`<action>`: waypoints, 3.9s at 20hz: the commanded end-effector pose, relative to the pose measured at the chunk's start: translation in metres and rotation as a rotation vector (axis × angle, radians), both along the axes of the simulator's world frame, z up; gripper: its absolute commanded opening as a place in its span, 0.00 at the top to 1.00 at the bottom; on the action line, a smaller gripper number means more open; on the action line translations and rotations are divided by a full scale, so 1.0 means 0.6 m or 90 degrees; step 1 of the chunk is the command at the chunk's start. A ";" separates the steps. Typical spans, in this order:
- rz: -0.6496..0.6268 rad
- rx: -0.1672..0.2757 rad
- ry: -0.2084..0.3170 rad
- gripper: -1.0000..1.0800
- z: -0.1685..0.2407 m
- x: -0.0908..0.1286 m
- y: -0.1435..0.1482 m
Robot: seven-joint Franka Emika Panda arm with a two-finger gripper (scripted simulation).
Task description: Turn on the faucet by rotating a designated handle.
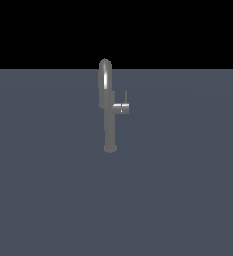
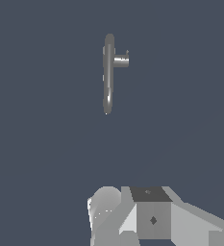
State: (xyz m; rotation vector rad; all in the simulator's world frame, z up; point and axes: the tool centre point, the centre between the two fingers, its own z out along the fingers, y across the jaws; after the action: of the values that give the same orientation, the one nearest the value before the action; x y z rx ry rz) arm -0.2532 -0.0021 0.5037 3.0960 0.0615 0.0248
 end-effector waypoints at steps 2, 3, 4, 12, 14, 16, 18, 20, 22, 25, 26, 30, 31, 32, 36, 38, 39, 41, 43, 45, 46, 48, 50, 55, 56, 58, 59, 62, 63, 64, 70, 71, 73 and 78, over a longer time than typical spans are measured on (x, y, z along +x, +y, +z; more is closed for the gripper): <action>0.000 0.000 0.000 1.00 0.000 0.000 0.000; -0.001 0.001 0.001 1.00 0.000 0.001 0.000; -0.002 0.002 0.002 1.00 0.000 0.002 0.000; -0.028 0.027 0.027 1.00 -0.004 0.026 0.003; -0.039 0.037 0.038 1.00 -0.006 0.037 0.005; -0.052 0.050 0.051 1.00 -0.008 0.049 0.006; -0.068 0.065 0.066 1.00 -0.011 0.064 0.007; -0.085 0.081 0.083 1.00 -0.014 0.080 0.007; -0.104 0.100 0.102 1.00 -0.019 0.098 0.008; -0.134 0.128 0.131 1.00 -0.027 0.125 0.008; -0.144 0.138 0.141 1.00 -0.030 0.134 0.008; -0.186 0.178 0.182 1.00 -0.044 0.171 0.006; -0.196 0.188 0.192 1.00 -0.048 0.181 0.005; -0.207 0.198 0.202 1.00 -0.052 0.190 0.004; -0.249 0.240 0.244 1.00 -0.070 0.227 0.000; -0.271 0.261 0.266 1.00 -0.080 0.245 -0.003; -0.282 0.272 0.277 1.00 -0.085 0.254 -0.004; -0.305 0.294 0.299 1.00 -0.097 0.272 -0.008; -0.328 0.316 0.321 1.00 -0.109 0.290 -0.011; -0.351 0.340 0.344 1.00 -0.123 0.307 -0.015; -0.363 0.351 0.356 1.00 -0.130 0.316 -0.017; -0.387 0.375 0.380 1.00 -0.145 0.333 -0.021; -0.412 0.400 0.404 1.00 -0.161 0.350 -0.025; -0.478 0.466 0.469 1.00 -0.208 0.390 -0.037; -0.491 0.479 0.483 1.00 -0.218 0.397 -0.039; -0.518 0.507 0.510 1.00 -0.239 0.412 -0.043; -0.532 0.520 0.523 1.00 -0.250 0.418 -0.045; -0.574 0.562 0.564 1.00 -0.284 0.437 -0.051; -0.588 0.576 0.578 1.00 -0.296 0.443 -0.052; -0.602 0.590 0.592 1.00 -0.308 0.448 -0.054; -0.687 0.673 0.674 1.00 -0.383 0.474 -0.058; -0.699 0.685 0.686 1.00 -0.394 0.477 -0.058; -0.721 0.707 0.708 1.00 -0.414 0.482 -0.057; -0.765 0.750 0.750 1.00 -0.455 0.489 -0.053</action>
State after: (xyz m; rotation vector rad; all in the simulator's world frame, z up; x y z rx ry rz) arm 0.0387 -0.0349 0.2371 2.6218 -2.2535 -2.2788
